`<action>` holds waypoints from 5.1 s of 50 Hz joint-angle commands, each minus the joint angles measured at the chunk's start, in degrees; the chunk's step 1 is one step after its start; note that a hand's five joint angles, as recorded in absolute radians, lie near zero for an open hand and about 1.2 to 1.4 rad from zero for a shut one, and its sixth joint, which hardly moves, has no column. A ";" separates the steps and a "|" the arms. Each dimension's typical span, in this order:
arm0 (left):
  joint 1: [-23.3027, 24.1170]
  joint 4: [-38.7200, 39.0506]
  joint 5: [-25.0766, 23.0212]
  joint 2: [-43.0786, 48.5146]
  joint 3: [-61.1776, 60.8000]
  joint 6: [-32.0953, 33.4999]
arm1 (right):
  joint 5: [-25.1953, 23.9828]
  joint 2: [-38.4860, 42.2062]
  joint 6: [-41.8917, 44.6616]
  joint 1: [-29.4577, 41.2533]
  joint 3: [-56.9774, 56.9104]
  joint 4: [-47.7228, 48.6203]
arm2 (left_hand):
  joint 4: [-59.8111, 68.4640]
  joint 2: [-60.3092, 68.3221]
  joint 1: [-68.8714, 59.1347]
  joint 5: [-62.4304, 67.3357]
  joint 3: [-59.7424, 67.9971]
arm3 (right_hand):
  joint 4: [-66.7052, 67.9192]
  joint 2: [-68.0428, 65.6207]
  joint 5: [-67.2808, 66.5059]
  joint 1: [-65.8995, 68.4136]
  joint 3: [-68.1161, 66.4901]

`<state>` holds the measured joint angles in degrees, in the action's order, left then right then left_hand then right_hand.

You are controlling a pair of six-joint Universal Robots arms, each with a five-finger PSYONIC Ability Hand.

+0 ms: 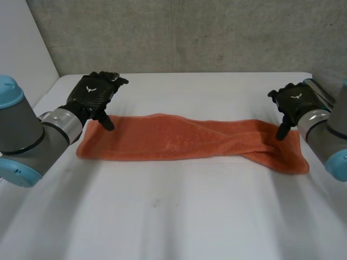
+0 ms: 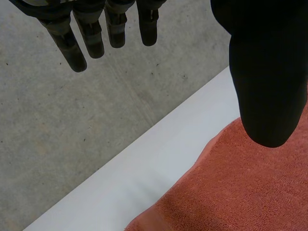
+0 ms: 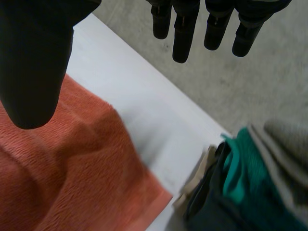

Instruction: Fold the laundry.

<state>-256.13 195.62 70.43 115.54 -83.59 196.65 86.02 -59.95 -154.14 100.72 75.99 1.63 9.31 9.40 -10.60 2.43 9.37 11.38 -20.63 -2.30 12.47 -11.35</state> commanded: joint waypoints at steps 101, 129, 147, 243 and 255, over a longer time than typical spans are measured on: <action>-7.46 1.34 -2.93 -16.14 -15.20 -5.40 | -17.39 23.57 22.75 33.49 -18.60 24.04 | 0.69 0.60 0.60 -2.43 0.63 | -1.38 10.63 2.30 -2.47 1.35; 13.37 -1.29 5.50 6.53 3.61 -1.45 | -1.82 6.95 -14.70 15.38 2.93 2.24 | 0.69 0.60 0.60 -2.43 0.63 | 2.82 6.43 -1.90 1.73 -2.85; 8.10 -5.69 22.92 8.84 1.69 6.82 | -0.59 5.28 -17.33 15.20 6.98 8.39 | 0.69 0.60 0.60 -2.43 0.63 | 26.54 -17.30 -25.63 25.45 -26.58; 16.00 -13.14 12.64 -6.57 3.68 -10.75 | -11.13 -1.06 -30.60 16.45 -0.65 6.48 | 0.69 0.60 0.60 -2.43 0.63 | -1.38 10.63 2.30 -2.47 1.35; 20.67 -28.09 17.79 7.40 15.56 -14.72 | -16.41 15.47 -30.96 13.89 -19.55 -14.45 | 0.69 0.60 0.60 -2.43 0.63 | -1.38 10.63 2.30 -2.47 1.35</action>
<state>-235.87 173.69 83.63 117.37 -72.02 182.75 72.59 -52.16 -185.37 114.58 64.87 -4.49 9.31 9.40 -10.60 2.33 9.37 11.46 -11.57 -2.32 12.52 -11.45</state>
